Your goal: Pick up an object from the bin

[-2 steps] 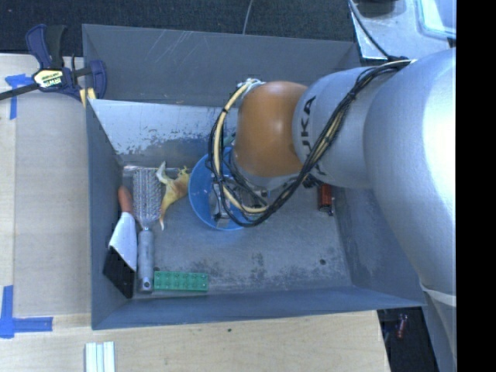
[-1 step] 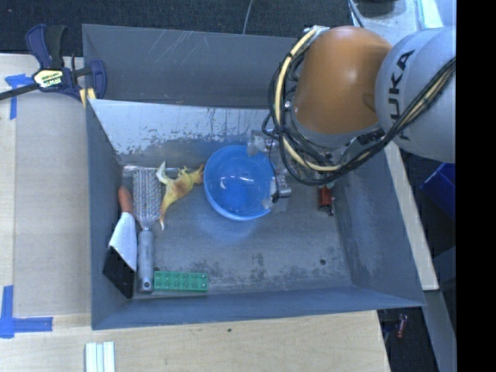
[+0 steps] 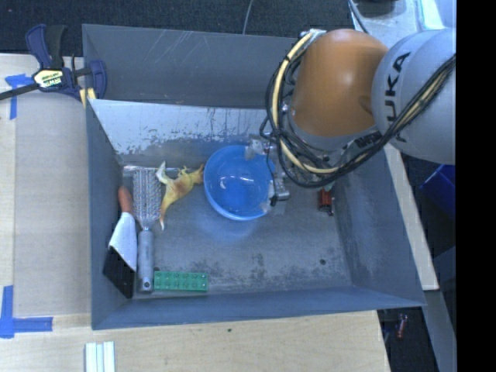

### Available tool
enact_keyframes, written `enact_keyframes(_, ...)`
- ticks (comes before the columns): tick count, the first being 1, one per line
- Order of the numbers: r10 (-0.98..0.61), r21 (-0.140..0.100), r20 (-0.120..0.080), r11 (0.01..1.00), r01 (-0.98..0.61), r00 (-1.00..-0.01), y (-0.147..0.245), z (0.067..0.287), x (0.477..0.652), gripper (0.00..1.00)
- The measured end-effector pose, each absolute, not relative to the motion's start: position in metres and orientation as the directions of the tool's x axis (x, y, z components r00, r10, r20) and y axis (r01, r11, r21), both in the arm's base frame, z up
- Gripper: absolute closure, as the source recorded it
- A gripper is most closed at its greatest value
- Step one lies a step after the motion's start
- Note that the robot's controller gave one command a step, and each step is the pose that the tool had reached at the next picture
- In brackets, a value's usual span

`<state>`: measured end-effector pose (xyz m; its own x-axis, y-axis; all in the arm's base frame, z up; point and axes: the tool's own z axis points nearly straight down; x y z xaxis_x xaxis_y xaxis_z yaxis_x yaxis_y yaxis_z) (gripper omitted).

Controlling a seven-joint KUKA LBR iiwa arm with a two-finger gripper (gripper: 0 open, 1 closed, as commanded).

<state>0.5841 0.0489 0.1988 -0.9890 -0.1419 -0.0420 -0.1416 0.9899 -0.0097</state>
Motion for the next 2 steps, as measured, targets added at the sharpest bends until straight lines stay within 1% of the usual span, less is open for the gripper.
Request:
enact_keyframes(1, -0.112, -0.009, -0.052, 0.994, -0.112, -0.992, 0.105, 0.136, 0.597, 0.0)
enact_keyframes(2, -0.065, -0.009, -0.052, 0.998, -0.065, -0.997, 0.147, 0.149, 0.623, 0.0)
